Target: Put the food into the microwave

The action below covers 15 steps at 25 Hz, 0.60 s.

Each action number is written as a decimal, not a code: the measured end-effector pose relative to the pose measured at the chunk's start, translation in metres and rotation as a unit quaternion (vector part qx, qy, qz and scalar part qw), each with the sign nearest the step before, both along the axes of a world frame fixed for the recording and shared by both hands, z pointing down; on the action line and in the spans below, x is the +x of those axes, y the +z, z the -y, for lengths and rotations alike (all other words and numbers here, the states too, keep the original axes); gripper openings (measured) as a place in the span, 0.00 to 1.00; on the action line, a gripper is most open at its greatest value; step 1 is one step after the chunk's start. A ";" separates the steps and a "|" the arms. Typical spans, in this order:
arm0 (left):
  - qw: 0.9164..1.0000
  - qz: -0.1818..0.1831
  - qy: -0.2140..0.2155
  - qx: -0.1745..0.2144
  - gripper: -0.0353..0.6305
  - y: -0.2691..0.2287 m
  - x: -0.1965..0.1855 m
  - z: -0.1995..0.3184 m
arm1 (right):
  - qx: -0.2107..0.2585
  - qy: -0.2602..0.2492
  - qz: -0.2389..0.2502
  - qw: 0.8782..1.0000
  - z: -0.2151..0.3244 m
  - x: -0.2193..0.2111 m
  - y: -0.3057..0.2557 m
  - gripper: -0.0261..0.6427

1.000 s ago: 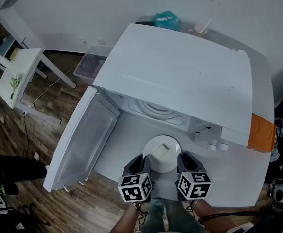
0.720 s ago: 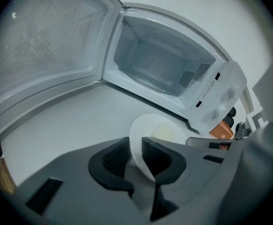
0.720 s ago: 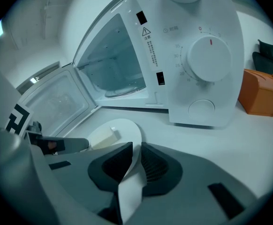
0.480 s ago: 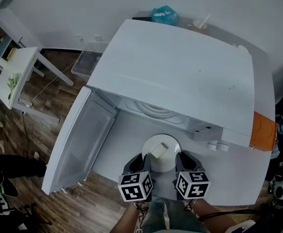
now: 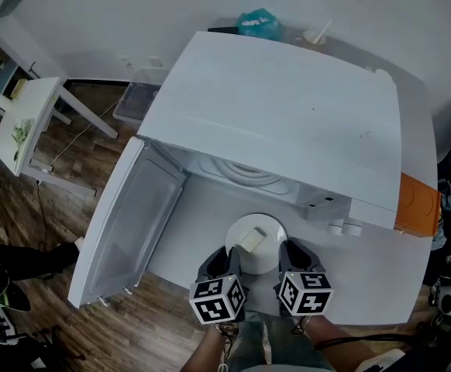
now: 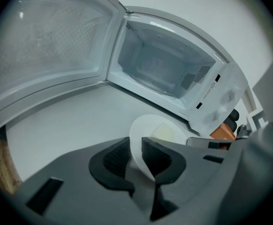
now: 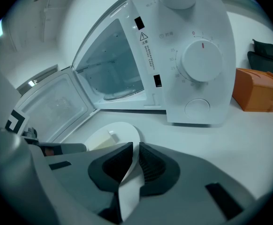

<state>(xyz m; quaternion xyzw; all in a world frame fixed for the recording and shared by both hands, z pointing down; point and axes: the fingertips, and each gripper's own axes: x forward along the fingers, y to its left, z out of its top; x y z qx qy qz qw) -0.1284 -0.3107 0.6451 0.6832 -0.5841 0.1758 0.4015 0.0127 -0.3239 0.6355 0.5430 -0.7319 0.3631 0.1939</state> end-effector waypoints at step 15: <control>0.999 0.002 -0.018 0.032 0.17 -0.027 -0.013 -0.003 | 0.035 0.015 0.019 0.999 -0.001 -0.011 -0.025 0.11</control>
